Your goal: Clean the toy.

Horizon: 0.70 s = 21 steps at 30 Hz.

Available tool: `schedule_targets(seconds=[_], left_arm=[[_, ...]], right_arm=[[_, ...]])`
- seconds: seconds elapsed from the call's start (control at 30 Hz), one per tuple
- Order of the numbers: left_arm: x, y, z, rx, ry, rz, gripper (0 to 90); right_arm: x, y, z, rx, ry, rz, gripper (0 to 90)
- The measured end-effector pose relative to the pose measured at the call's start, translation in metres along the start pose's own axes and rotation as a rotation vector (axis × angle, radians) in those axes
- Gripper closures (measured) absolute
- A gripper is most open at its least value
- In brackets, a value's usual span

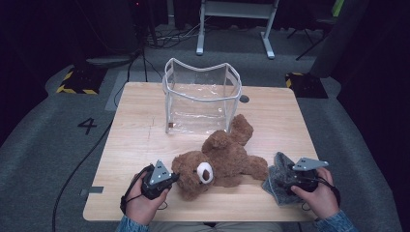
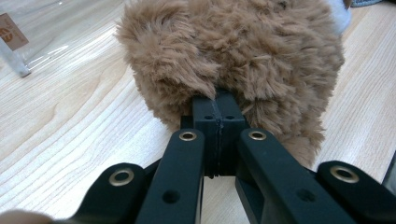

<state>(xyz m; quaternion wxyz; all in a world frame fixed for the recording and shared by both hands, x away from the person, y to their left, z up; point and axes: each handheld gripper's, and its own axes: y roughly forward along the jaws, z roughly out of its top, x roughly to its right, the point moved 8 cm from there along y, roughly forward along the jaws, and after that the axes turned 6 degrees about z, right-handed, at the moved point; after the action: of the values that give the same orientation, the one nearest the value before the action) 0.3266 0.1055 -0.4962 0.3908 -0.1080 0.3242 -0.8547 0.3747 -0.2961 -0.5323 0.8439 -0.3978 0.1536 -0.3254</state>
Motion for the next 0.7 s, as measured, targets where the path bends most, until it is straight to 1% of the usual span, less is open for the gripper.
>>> schedule_targets(seconds=[0.07, 0.1, 0.13, 0.17, 0.2, 0.23, 0.27, 0.33, 0.4, 0.43, 0.47, 0.5, 0.53, 0.57, 0.63, 0.67, 0.7], left_arm=[[0.001, 0.0, 0.0, 0.004, 0.003, 0.0, 89.5], [0.002, 0.0, 0.0, 0.007, 0.006, -0.003, 89.5], [0.002, 0.0, 0.0, 0.006, 0.011, -0.001, 89.5], [0.002, 0.0, 0.001, 0.006, 0.016, 0.0, 89.5], [0.002, 0.0, 0.001, 0.007, 0.016, 0.003, 89.5], [0.003, 0.0, 0.001, 0.007, 0.019, 0.005, 89.5], [0.003, 0.0, 0.001, 0.009, 0.024, 0.002, 89.5], [0.004, 0.0, 0.002, 0.006, 0.029, 0.003, 89.5], [0.006, 0.001, 0.003, 0.016, 0.034, -0.001, 89.5], [0.007, 0.001, 0.003, 0.015, 0.038, -0.002, 89.5], [0.008, 0.002, 0.003, 0.015, 0.048, -0.004, 89.5], [0.009, 0.002, 0.003, 0.012, 0.051, -0.008, 89.5], [0.01, 0.003, 0.003, 0.011, 0.054, -0.011, 89.6], [0.011, 0.003, 0.003, 0.01, 0.06, -0.014, 89.5], [0.014, 0.004, 0.004, 0.011, 0.069, -0.017, 89.6], [0.015, 0.004, 0.004, 0.012, 0.069, -0.022, 89.6], [0.016, 0.004, 0.004, 0.014, 0.073, -0.028, 89.5]], right_arm=[[0.0, 0.008, -0.009, -0.054, 0.007, -0.001, 20.5], [0.0, 0.011, -0.012, -0.063, 0.006, -0.008, 23.9], [-0.002, 0.01, -0.012, -0.053, 0.019, 0.008, 37.9], [-0.003, 0.006, -0.012, -0.056, 0.007, 0.024, 58.9], [-0.001, 0.002, -0.012, -0.073, -0.017, 0.017, 68.2], [0.0, -0.001, -0.013, -0.08, -0.015, 0.013, 72.8], [0.0, -0.003, -0.012, -0.072, 0.002, 0.023, 74.8], [-0.001, -0.013, -0.004, -0.017, 0.018, 0.024, 75.9], [-0.007, -0.028, 0.013, 0.059, -0.002, 0.02, 76.1], [-0.011, -0.037, 0.023, 0.093, -0.031, 0.021, 76.1], [-0.018, -0.044, 0.035, 0.133, -0.045, 0.024, 76.1], [-0.026, -0.051, 0.047, 0.167, -0.085, 0.027, 76.1], [-0.035, -0.057, 0.059, 0.193, -0.116, 0.042, 76.1], [-0.045, -0.062, 0.071, 0.212, -0.163, 0.056, 76.1], [-0.069, -0.064, 0.096, 0.259, -0.223, 0.103, 76.1], [-0.082, -0.063, 0.107, 0.266, -0.243, 0.125, 76.0], [-0.096, -0.06, 0.121, 0.285, -0.305, 0.153, 76.0]])
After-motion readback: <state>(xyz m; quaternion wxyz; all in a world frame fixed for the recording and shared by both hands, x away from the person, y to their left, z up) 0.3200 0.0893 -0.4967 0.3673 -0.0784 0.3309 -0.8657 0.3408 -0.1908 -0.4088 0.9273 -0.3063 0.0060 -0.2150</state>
